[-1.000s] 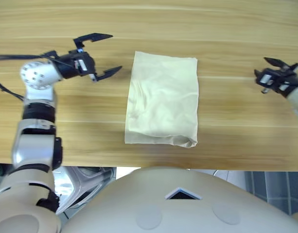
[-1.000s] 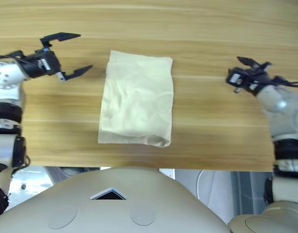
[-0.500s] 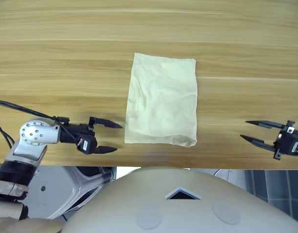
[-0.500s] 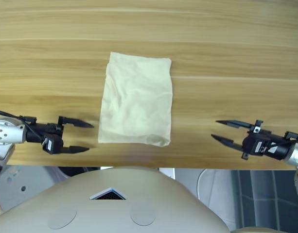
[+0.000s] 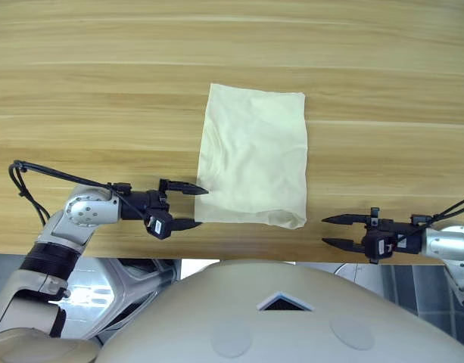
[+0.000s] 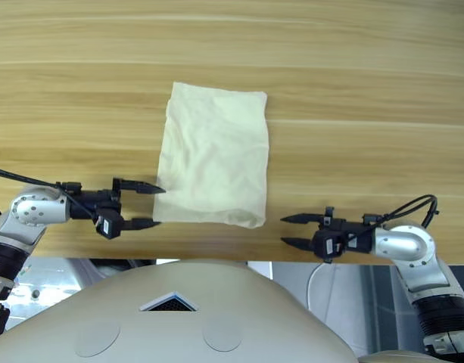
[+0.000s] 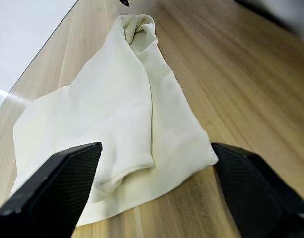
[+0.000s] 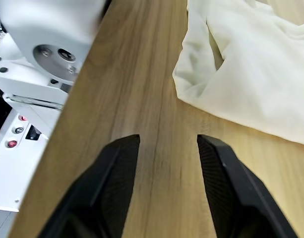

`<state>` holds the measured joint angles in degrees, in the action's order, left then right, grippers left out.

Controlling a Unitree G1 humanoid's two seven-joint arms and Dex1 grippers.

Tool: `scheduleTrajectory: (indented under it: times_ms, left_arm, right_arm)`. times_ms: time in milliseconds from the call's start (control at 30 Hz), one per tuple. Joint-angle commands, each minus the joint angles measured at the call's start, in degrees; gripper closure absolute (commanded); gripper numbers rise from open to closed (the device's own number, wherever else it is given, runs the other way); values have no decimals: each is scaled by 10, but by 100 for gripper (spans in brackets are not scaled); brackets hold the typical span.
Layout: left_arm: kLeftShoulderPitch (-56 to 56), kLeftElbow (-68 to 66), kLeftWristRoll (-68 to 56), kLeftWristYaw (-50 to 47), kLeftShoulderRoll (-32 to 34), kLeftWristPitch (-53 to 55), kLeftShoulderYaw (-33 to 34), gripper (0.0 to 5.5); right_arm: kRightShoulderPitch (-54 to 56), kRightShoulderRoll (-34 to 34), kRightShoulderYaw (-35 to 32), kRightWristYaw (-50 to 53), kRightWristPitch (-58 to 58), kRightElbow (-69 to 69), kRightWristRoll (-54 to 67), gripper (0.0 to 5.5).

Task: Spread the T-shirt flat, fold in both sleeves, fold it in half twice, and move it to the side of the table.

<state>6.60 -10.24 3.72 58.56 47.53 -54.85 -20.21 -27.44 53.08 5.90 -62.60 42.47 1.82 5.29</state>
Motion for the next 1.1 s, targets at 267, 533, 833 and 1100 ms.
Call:
scheduleTrajectory:
  times_ms: [267, 533, 833, 1100]
  left_arm:
    - [-15, -2, 12, 34, 24, 90, -63, 52]
    - [-37, -47, 51, -10, -1, 45, -75, 11]
    - [-51, -68, 64, -28, -5, 24, -94, 85]
    - [-58, -71, 54, -20, 2, 32, -113, 233]
  right_arm:
    - [58, -8, 23, 67, -69, 20, -86, 212]
    - [56, -13, 62, 92, -53, -22, -120, 188]
    - [51, -6, 104, 100, -50, -55, -134, 188]
    - [60, -2, 112, 116, -52, -52, -134, 280]
